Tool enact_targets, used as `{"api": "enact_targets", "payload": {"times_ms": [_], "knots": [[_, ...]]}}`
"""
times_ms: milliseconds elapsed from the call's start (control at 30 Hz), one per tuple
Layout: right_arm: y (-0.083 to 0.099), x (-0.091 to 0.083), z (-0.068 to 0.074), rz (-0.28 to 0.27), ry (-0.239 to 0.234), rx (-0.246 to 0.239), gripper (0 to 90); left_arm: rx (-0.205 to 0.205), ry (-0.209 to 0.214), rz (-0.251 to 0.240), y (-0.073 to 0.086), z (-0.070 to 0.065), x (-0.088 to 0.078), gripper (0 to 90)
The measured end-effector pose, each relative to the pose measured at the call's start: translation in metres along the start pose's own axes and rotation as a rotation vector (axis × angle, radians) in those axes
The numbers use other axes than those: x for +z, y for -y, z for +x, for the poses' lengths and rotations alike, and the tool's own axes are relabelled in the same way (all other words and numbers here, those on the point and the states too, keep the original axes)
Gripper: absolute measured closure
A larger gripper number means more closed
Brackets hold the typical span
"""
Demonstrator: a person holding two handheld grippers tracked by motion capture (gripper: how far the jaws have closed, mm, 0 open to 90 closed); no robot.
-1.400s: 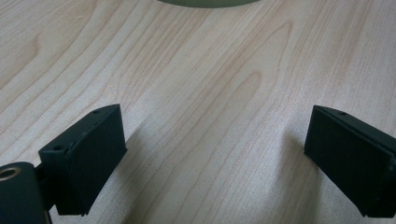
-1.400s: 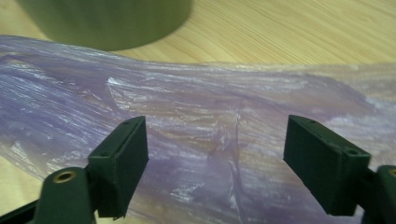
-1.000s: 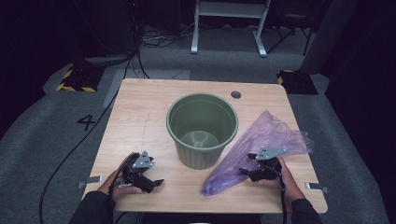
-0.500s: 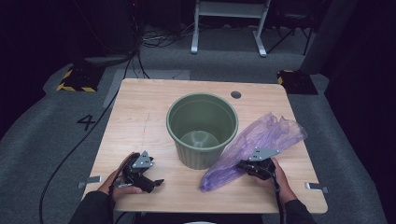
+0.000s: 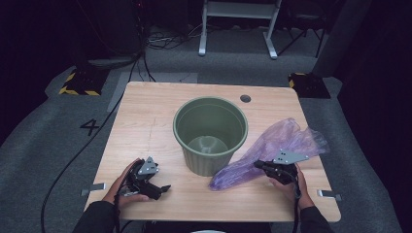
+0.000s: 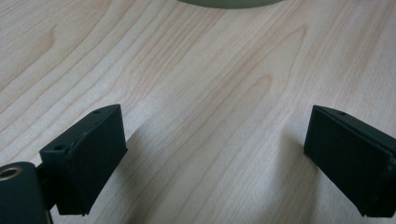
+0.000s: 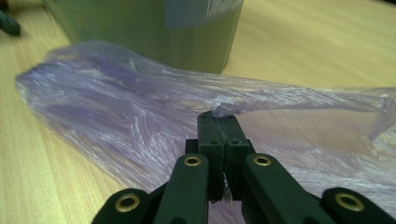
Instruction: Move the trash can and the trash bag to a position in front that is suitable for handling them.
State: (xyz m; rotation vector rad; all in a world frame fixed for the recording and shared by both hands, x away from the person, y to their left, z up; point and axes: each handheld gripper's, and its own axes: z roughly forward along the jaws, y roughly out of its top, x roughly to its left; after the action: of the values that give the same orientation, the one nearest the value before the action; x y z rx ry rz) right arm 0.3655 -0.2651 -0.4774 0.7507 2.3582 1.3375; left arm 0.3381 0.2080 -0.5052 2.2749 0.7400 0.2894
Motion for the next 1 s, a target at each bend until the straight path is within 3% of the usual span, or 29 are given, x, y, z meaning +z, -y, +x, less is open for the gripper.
{"api": "enact_targets", "payload": {"times_ms": [333, 1000], "knots": [[-0.007, -0.025, -0.003, -0.112, 0.016, -0.015, 89.8, 0.013, 0.013, 0.007, -0.001, 0.002, 0.001, 2.5], [-0.016, -0.036, -0.003, -0.176, 0.042, -0.024, 89.8, 0.037, 0.044, 0.009, -0.001, 0.006, 0.001, 1.8]]}}
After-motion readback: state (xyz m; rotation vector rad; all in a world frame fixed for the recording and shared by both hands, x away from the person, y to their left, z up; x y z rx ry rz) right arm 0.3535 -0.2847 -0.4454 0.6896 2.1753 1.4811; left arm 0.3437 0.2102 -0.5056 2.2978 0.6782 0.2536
